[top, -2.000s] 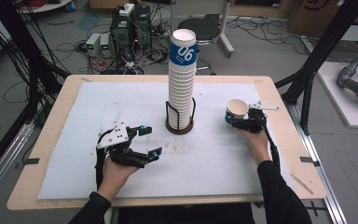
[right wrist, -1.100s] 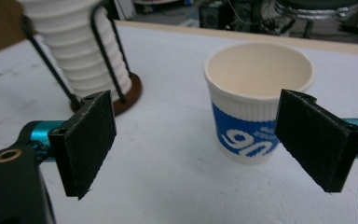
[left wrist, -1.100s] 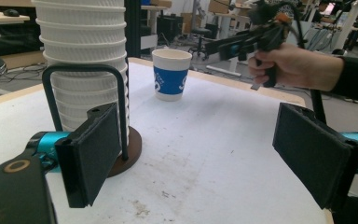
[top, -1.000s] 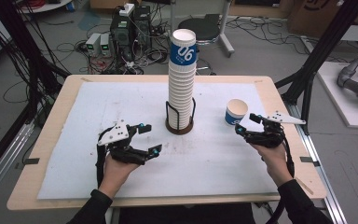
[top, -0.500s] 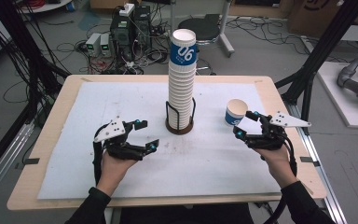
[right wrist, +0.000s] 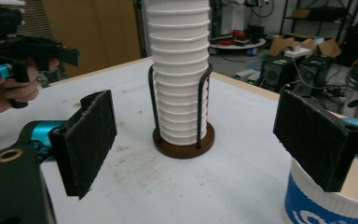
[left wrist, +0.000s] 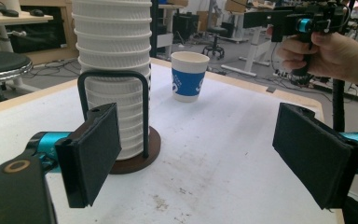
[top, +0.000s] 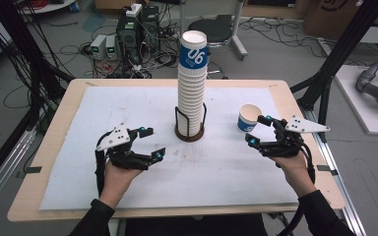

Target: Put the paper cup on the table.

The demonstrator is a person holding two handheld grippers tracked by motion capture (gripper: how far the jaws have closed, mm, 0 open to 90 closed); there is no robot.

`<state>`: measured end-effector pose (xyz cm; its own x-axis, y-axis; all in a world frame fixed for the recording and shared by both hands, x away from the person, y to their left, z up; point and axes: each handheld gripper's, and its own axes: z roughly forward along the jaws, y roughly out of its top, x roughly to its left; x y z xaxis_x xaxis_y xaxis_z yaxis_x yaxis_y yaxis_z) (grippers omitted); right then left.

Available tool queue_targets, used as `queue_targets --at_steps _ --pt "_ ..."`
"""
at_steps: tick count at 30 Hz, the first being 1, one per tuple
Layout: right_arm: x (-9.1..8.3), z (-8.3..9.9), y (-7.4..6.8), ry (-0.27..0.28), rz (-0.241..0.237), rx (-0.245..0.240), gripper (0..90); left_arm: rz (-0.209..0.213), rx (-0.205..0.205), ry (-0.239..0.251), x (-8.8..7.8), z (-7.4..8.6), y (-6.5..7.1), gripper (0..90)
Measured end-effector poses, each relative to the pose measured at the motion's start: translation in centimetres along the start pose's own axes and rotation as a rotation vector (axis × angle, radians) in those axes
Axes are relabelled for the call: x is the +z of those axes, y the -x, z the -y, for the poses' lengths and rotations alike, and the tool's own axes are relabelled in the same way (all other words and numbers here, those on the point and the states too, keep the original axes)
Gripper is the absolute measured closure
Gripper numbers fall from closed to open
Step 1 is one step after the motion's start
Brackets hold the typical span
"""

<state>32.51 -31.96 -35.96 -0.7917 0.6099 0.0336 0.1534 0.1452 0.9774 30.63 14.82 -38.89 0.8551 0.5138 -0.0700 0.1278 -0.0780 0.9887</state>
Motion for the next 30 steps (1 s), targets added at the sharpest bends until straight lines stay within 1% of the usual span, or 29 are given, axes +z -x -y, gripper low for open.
queue_targets --at_steps 3,5,6,11,19,24,30 --pt "0.16 0.03 -0.16 -0.001 -0.013 0.001 13.6 -0.007 0.004 0.005 -0.22 -0.09 -0.04 15.1" --pt "0.21 0.04 -0.21 -0.002 -0.014 -0.007 13.6 -0.013 0.005 0.007 -0.31 -0.11 -0.10 15.1" --pt "0.21 0.06 -0.21 -0.003 -0.017 -0.005 13.6 -0.017 0.001 0.011 -0.34 -0.12 -0.11 15.1" --pt "0.09 0.17 -0.11 -0.003 -0.009 -0.004 13.6 -0.033 0.002 0.015 -0.47 -0.10 -0.29 15.1" --pt "0.04 0.23 -0.10 -0.008 -0.010 -0.001 13.6 -0.031 -0.006 0.019 -0.47 -0.04 -0.46 15.1" --pt "0.07 0.29 -0.12 -0.014 -0.007 -0.001 13.6 -0.030 -0.003 0.014 -0.36 -0.03 -0.40 15.1" --pt "0.06 0.28 -0.06 -0.006 -0.010 -0.003 13.6 -0.036 -0.006 0.011 -0.32 0.07 -0.55 15.1"
